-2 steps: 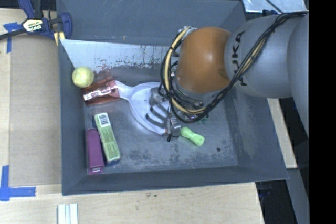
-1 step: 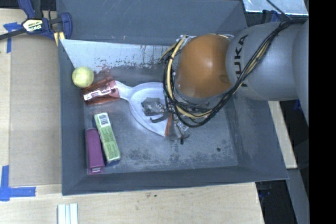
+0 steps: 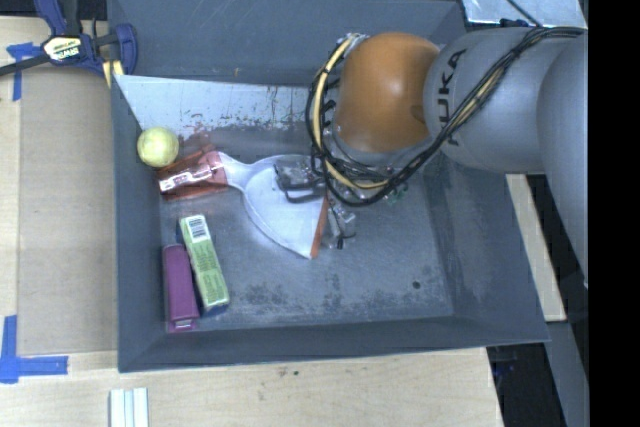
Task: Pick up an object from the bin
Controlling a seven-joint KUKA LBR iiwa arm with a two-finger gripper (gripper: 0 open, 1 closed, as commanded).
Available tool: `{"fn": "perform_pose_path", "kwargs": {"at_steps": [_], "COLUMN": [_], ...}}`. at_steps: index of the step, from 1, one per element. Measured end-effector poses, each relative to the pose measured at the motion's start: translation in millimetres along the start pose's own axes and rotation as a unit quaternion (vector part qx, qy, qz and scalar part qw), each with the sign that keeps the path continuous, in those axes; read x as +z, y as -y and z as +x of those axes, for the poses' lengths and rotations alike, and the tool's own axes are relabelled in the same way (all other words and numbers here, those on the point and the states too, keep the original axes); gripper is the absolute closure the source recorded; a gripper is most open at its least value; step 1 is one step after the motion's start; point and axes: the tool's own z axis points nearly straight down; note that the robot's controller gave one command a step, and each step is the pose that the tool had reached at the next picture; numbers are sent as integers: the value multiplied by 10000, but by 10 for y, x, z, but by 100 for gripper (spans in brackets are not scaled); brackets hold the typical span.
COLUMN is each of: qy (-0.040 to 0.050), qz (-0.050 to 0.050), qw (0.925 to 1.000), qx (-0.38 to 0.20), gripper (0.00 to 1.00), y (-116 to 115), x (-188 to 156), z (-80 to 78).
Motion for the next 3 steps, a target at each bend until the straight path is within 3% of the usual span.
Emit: {"fn": "perform_pose_path", "kwargs": {"at_steps": [1, 2, 3], "qy": [59, 51, 51], "qz": [43, 13, 14], "qw": [9596, 10000, 10000], "qx": [-2814, 0, 0], "gripper": [0, 100, 100], "y": [-186, -17, -18], "x": [-10, -32, -34], "z": [-202, -61, -62]}}
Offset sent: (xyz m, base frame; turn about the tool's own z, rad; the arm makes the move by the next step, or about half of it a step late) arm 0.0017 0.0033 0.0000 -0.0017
